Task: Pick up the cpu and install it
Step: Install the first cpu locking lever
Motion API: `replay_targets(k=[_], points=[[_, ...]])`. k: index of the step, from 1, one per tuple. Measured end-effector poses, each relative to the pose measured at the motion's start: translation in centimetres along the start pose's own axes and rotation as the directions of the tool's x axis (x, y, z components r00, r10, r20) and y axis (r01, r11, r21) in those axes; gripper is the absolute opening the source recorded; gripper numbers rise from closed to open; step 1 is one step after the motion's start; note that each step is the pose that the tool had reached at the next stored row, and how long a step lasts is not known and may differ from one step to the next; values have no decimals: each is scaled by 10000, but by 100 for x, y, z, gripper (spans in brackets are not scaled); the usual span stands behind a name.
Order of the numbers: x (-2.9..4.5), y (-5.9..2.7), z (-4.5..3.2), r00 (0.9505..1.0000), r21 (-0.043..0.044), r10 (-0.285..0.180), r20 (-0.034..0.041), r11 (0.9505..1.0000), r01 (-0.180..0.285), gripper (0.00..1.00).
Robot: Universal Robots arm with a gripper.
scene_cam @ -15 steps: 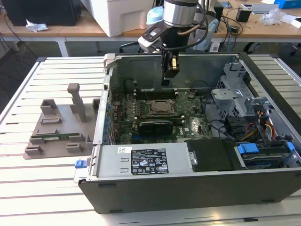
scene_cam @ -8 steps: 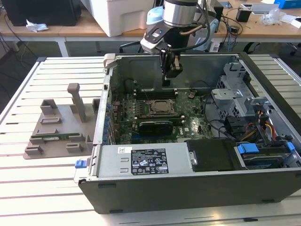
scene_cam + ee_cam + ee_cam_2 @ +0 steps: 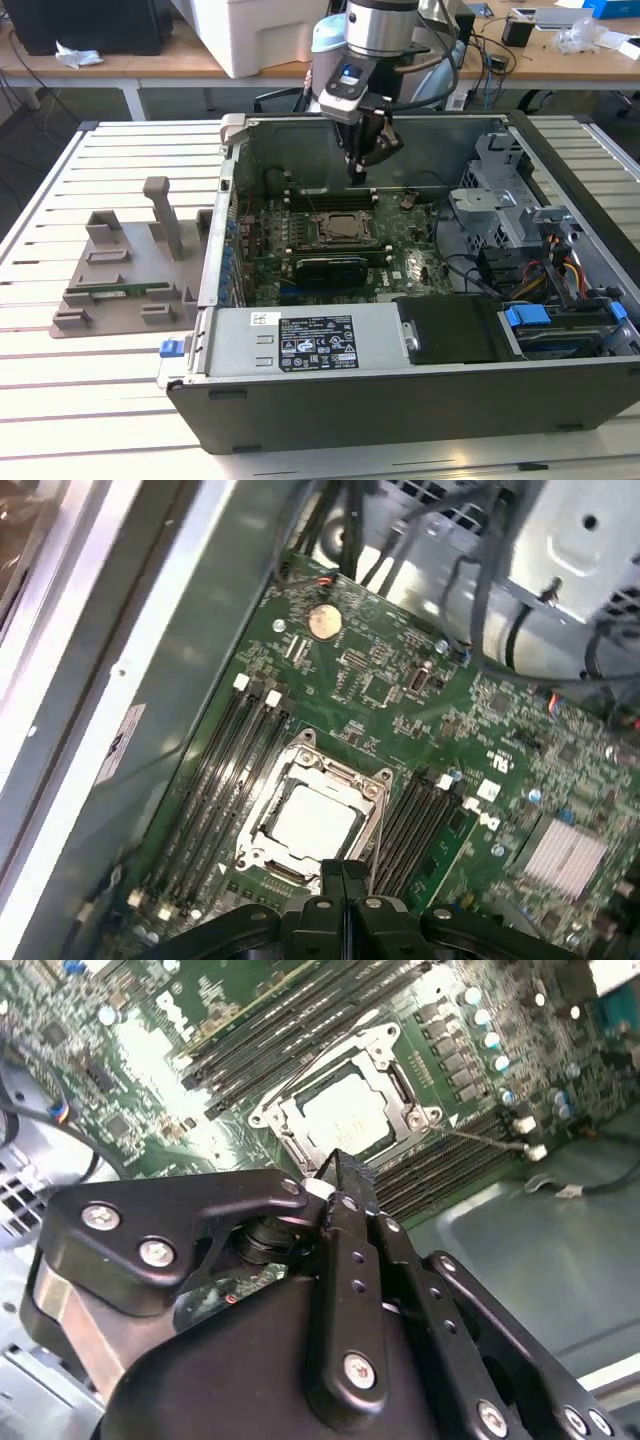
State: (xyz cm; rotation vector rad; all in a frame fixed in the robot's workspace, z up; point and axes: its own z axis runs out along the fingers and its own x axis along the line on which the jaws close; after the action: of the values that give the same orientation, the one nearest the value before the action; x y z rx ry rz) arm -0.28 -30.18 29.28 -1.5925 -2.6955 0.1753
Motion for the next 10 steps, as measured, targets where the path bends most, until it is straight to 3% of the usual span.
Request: replay_targets(k=[1, 2, 8, 10], points=[[0, 0, 0, 9994, -19, -354, 34, 9994, 354, 11], [0, 0, 0, 9949, -50, -1008, 98, 9949, 1009, 11], [0, 0, 0, 9732, -95, -2286, 237, 9734, 2288, 11], [0, 0, 0, 9544, -112, -2969, 315, 9547, 2973, 11]])
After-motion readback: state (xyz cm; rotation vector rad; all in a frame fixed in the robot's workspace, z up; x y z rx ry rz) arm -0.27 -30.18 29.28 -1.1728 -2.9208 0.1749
